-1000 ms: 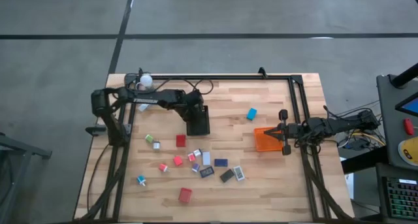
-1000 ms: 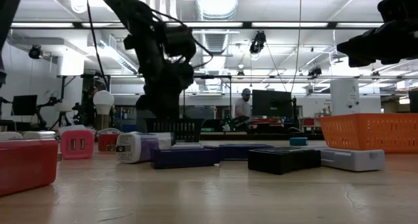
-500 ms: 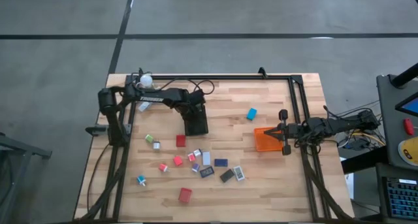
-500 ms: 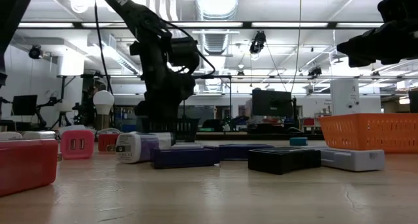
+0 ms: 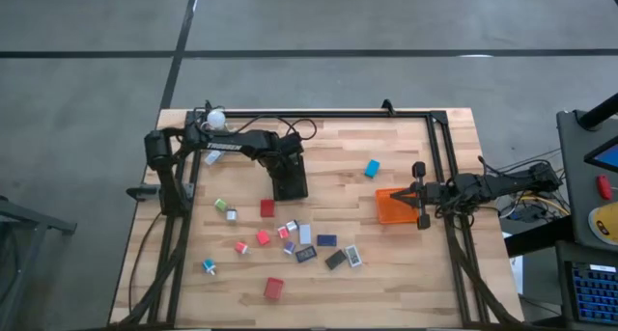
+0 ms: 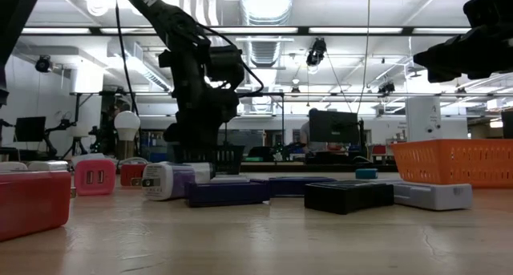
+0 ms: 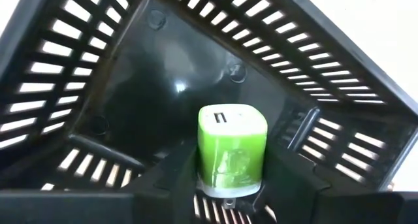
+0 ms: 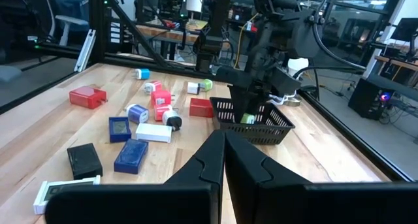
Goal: Pick & Place Office items
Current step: Put the right green charger adapter in the black bin, then put the top red charger adapter in the black bin
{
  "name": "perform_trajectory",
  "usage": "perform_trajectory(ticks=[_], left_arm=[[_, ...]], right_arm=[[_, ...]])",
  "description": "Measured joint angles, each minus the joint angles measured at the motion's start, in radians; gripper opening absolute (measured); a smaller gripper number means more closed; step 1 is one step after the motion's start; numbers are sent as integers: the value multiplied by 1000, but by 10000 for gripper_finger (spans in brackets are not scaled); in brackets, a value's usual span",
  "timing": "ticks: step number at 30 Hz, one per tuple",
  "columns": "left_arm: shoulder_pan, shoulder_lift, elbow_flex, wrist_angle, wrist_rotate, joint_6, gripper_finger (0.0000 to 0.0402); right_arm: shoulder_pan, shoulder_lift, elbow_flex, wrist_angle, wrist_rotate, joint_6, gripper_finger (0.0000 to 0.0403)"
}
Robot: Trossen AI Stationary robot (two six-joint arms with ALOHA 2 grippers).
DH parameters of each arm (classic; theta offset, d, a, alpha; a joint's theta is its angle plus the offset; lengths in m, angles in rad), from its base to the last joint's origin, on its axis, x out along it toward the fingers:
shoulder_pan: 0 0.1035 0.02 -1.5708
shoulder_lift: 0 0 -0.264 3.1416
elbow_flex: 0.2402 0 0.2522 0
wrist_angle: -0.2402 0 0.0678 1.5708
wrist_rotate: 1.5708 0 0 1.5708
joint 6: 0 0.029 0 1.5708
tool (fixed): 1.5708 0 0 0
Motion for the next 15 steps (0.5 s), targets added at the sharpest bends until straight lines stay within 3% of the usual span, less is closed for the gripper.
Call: perform_trajectory(ticks=[8, 15], left_arm=[[0, 0, 0, 0, 1, -11, 242], [0, -1, 0, 1, 1, -15, 256]], right_arm=[[0, 0, 0, 0, 0, 0, 8], [0, 0, 0, 0, 0, 0, 9]])
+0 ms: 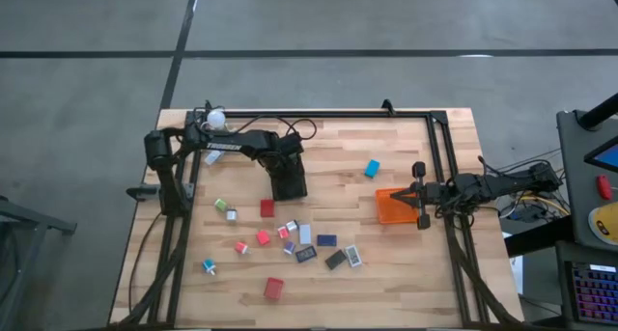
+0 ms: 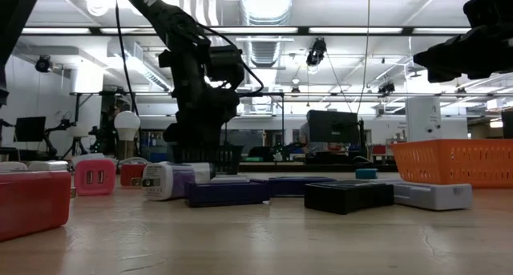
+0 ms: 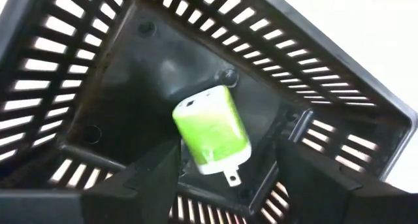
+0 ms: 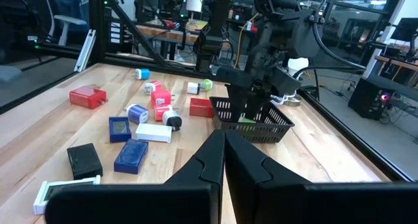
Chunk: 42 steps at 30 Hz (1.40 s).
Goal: Pick & Place Office items
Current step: Put the top red charger adapter in the black bin
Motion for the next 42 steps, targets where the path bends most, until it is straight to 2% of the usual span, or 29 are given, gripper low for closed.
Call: perform_trajectory(ticks=[11, 22, 29, 42], left_arm=[[-25, -114, 38, 3, -15, 117, 253], [-181, -336, 13, -18, -227, 169, 253], [-255, -404, -60, -24, -259, 271, 253], [-315, -401, -253, 40, -260, 259, 253]], right_arm=[[0, -1, 0, 0, 0, 0, 9], [0, -1, 0, 0, 0, 0, 9], [0, -1, 0, 0, 0, 0, 9], [0, 5, 0, 0, 0, 0, 9]])
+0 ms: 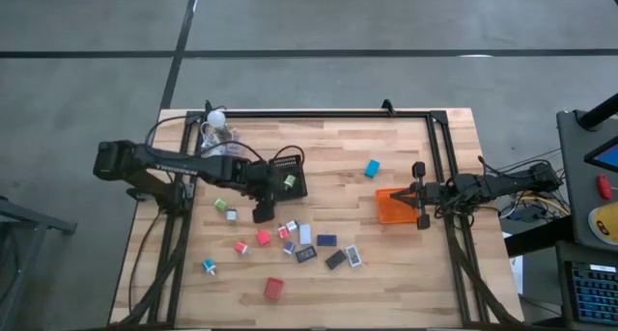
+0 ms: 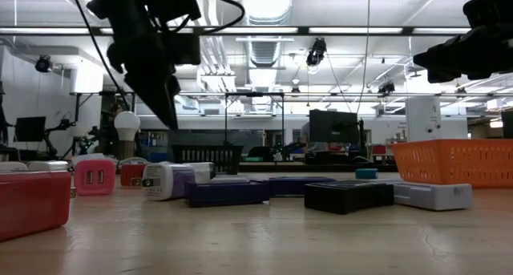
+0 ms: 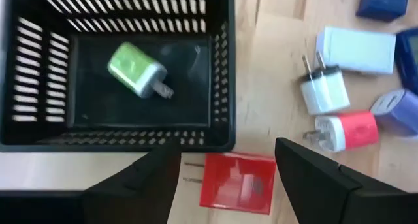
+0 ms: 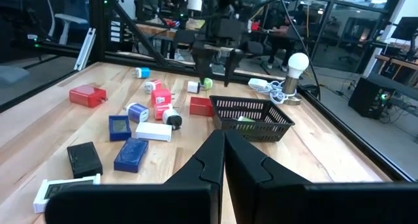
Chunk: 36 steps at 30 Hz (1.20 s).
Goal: Pick & Place Office items
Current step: Put the top red charger adapter in the black bin
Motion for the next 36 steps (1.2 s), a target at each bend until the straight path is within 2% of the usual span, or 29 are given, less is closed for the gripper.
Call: perform_trajectory(ticks=[2, 4, 6, 12, 15, 21, 36], left_arm=[[-8, 0, -11, 3, -1, -14, 253], [-10, 0, -14, 5, 0, -104, 253], [-7, -3, -7, -7, -1, -258, 252], [-4, -9, 49, -160, -10, -844, 252], [-8, -9, 54, -196, 21, -1020, 252], [-9, -4, 51, -191, 76, -1175, 252], [-8, 81, 47, -183, 99, -1222, 252]], right_arm=[[0, 0, 0, 0, 0, 0, 9], [0, 0, 0, 0, 0, 0, 9], [0, 0, 0, 0, 0, 0, 9], [0, 0, 0, 0, 0, 0, 9], [0, 0, 0, 0, 0, 0, 8], [0, 0, 0, 0, 0, 0, 8], [0, 1, 0, 0, 0, 0, 9]])
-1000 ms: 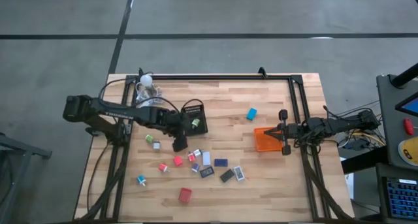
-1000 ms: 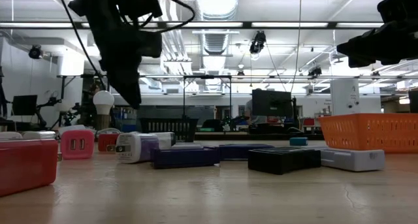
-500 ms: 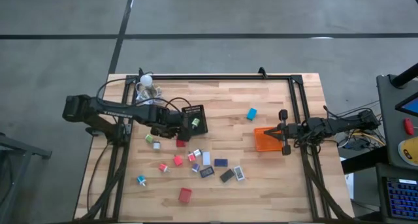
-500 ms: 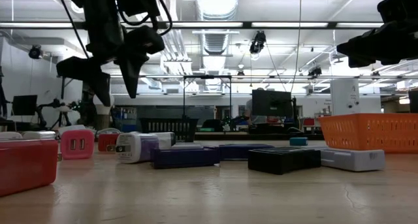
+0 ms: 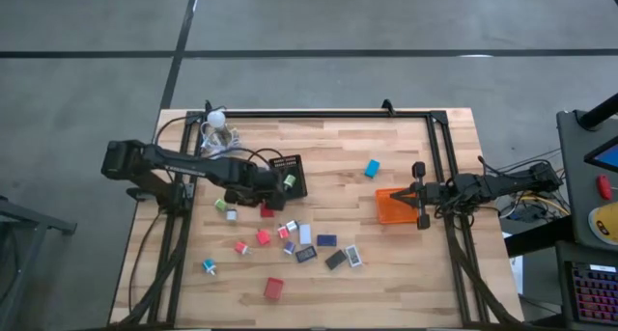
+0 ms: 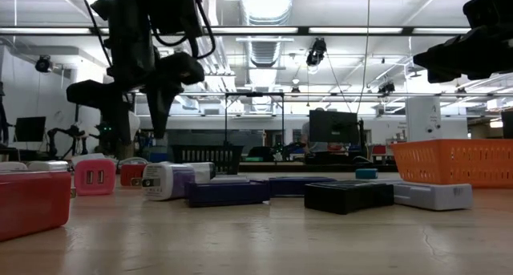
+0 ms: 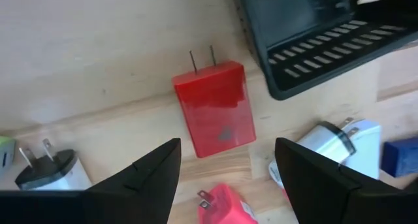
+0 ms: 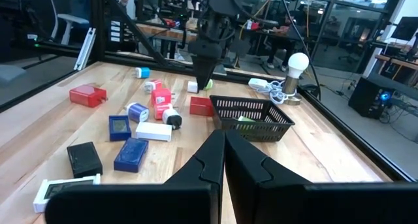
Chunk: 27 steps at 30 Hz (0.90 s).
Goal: Pick & Place Office items
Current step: Put the top red charger adapter in the black bin
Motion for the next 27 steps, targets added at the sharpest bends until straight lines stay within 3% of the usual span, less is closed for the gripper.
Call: perform_trajectory(ticks=[27], left_arm=[[4, 94, -6, 56, 9, -30, 252]], right_arm=[[0, 0, 0, 0, 0, 0, 9]])
